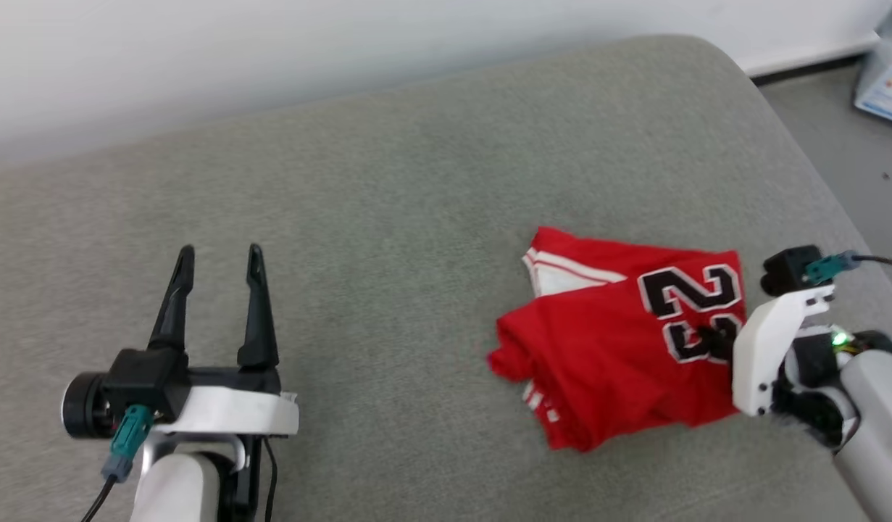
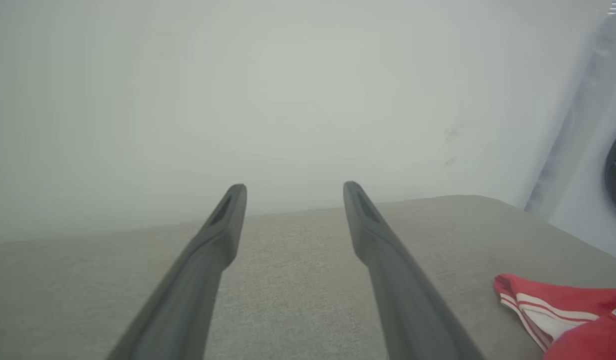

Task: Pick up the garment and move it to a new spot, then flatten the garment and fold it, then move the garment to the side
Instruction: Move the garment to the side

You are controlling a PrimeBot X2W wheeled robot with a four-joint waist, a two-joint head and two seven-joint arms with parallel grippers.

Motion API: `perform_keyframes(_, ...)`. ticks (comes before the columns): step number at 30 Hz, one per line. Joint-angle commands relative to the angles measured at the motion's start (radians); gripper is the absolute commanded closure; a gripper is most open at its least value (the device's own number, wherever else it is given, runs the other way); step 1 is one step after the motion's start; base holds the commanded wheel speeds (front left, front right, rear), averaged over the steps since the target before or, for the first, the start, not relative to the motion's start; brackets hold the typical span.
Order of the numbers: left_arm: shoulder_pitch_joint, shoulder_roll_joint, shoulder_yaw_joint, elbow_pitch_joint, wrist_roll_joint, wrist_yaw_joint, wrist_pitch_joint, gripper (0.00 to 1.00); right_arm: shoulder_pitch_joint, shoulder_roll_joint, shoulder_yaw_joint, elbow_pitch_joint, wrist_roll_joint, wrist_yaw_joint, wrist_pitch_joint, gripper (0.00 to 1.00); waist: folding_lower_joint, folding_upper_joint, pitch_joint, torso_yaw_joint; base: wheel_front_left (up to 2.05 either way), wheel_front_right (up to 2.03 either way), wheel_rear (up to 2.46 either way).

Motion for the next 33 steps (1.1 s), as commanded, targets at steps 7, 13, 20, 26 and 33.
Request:
perform_keyframes(7, -0.114, 0.024, -0.043, -0.035, 0.039, -0.019, 0.023, 0.00, -0.161, -0.060, -0.027, 0.157, -0.069, -0.001, -0.137, 1.00, 0.0000, -0.0001, 0.182, -0.073, 0.00, 0.00, 0.00)
perform_keyframes(13, -0.215, 0.035, -0.085, -0.060, 0.070, -0.032, 0.046, 0.00, -0.296, -0.112, -0.103, 0.342, -0.155, -0.001, -0.299, 1.00, 0.0000, -0.0001, 0.296, -0.045, 0.00, 0.00, 0.00)
perform_keyframes(20, -0.278, 0.044, -0.111, -0.066, 0.086, -0.038, 0.056, 0.00, -0.405, -0.104, -0.191, 0.521, -0.216, -0.001, -0.473, 1.00, 0.0000, -0.0001, 0.367, -0.013, 0.00, 0.00, 0.00)
perform_keyframes(26, -0.277, 0.041, -0.118, -0.050, 0.078, -0.032, 0.048, 0.00, -0.421, -0.070, -0.262, 0.655, -0.234, -0.001, -0.599, 0.00, 0.0000, -0.0001, 0.367, 0.009, 0.00, 0.00, 0.00)
perform_keyframes(33, -0.229, 0.032, -0.106, -0.002, 0.050, -0.021, 0.026, 0.00, -0.363, -0.062, -0.353, 0.687, -0.245, -0.001, -0.685, 0.00, 0.0000, -0.0001, 0.278, 0.019, 0.00, 0.00, 0.00)
